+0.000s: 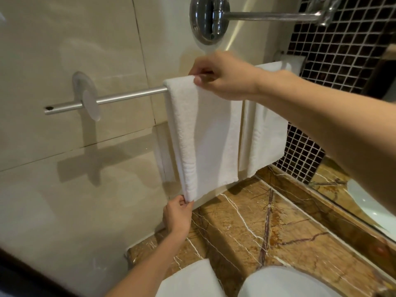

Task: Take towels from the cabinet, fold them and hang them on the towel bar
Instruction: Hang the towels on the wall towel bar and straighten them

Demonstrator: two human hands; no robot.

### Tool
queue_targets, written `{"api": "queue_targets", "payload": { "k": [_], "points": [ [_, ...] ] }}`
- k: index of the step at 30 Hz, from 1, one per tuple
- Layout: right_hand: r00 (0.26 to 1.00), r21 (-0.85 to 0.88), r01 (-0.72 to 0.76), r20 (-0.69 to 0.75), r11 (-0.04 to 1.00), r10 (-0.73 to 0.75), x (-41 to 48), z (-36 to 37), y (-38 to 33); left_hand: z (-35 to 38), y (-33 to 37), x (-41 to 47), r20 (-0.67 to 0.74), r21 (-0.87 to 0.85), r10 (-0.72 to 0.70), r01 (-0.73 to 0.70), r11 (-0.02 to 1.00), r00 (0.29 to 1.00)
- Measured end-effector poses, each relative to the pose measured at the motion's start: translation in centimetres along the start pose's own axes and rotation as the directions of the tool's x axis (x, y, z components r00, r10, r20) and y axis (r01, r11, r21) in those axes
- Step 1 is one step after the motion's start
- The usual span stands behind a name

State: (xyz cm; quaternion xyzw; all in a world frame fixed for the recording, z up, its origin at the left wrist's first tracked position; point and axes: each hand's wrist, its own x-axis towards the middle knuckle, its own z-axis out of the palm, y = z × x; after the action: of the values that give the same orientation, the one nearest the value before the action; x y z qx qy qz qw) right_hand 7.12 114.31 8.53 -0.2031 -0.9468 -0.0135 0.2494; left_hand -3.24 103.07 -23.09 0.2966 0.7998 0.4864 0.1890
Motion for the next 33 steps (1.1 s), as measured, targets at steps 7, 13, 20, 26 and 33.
{"api": "queue_targets", "payload": {
  "k": [7,13,20,26,33],
  "points": [
    [0.999,-0.001,-0.034,-0.009,0.999,0.034,-0.9,-0.2,2.4,2.5,1.0,0.4,0.028,0.004,0.051,-0.051,0.999,0.998],
    [0.997,0.035,-0.061,-0.040,0.998,0.062,-1.6,-0.5,3.9,4.1,1.8,0.5,0.055,0.002,0.069,-0.070,0.998,0.996],
    [0.995,0.060,-0.059,-0.075,0.996,0.063,-1.6,-0.4,4.5,5.2,1.7,0.9,0.064,-0.006,0.088,-0.088,0.996,0.994],
    [0.989,0.089,-0.098,-0.103,0.991,0.107,-1.7,0.1,4.6,5.2,1.6,0.9,0.064,0.003,0.089,-0.089,0.996,0.994],
    [0.976,0.069,-0.201,-0.076,0.977,0.206,-1.9,0.5,2.7,3.5,1.5,0.7,0.151,-0.053,0.119,-0.112,0.992,0.981]
  ]
}}
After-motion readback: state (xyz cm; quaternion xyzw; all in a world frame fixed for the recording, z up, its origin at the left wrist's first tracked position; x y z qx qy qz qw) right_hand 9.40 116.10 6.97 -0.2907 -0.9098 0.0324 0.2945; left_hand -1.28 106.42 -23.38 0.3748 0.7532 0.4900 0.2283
